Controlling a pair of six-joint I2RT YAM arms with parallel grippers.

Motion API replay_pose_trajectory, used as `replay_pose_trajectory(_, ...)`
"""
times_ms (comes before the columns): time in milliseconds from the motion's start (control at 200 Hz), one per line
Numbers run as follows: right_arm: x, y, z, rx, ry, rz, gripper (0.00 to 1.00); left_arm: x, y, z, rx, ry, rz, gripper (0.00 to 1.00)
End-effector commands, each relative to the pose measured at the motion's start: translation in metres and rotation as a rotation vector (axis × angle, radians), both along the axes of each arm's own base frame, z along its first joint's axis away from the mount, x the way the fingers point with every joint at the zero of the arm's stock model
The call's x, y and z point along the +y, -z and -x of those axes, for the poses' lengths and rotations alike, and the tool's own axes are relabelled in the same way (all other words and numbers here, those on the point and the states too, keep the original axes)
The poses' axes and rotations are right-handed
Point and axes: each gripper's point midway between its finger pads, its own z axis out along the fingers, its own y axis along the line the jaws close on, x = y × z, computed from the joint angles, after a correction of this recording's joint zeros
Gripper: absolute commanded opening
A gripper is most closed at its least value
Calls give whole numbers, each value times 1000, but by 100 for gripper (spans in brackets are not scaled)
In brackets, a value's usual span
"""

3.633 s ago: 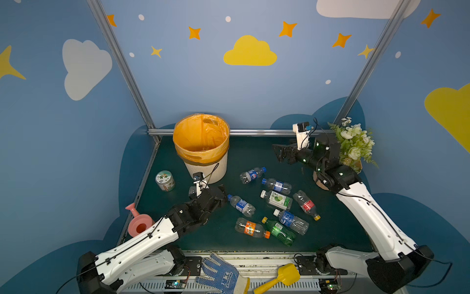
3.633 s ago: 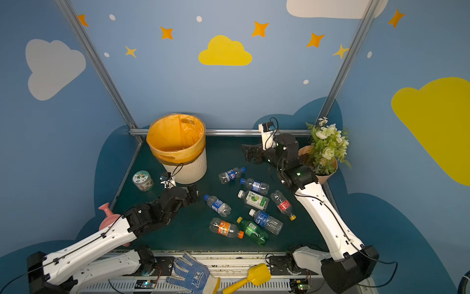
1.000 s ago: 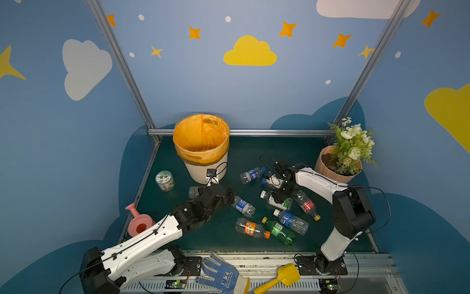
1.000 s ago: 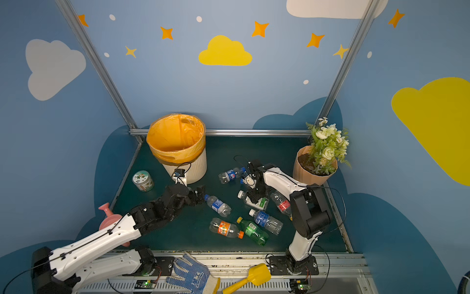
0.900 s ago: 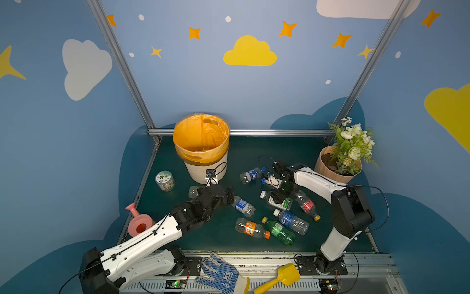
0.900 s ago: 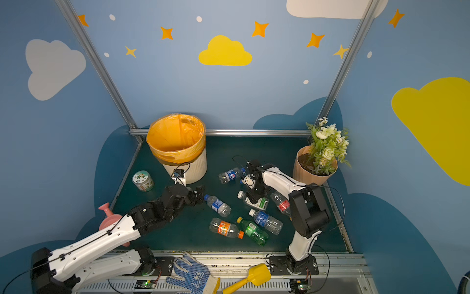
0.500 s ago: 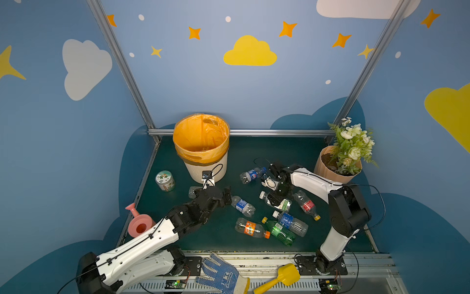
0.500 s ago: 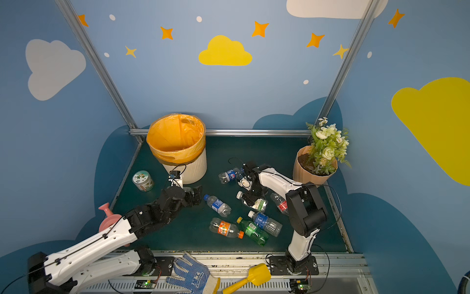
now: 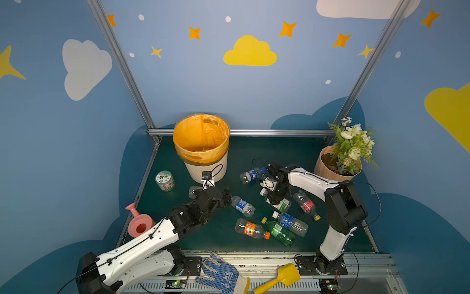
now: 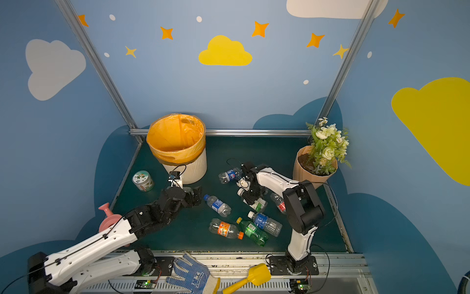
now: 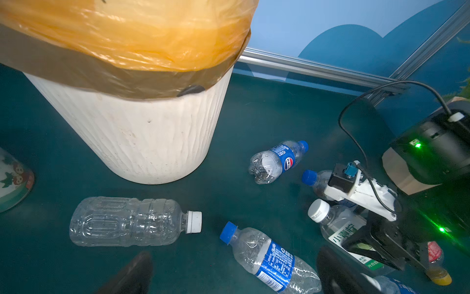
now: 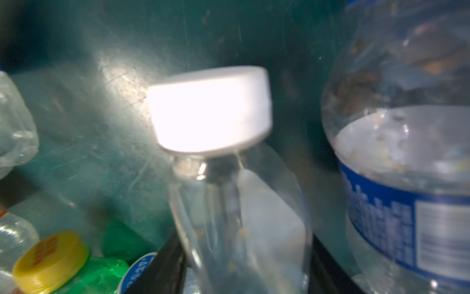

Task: Throw the plastic bottles in the bin
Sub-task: Pick up the plastic bottle from the center of the table.

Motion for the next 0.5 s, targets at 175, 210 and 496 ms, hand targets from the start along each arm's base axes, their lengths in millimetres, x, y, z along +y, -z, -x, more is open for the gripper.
replay_pose_trajectory(175, 13, -4, 0, 20, -3, -45, 50, 12, 1, 2, -7, -39, -6, 100)
replay_pose_trajectory(210, 13, -5, 0, 20, 0, -47, 50, 13, 0, 2, -9, -39, -6, 100)
replay_pose_trajectory(496, 25, -16, -6, 7, 8, -100, 34, 14, 0, 2, -9, -43, -6, 100)
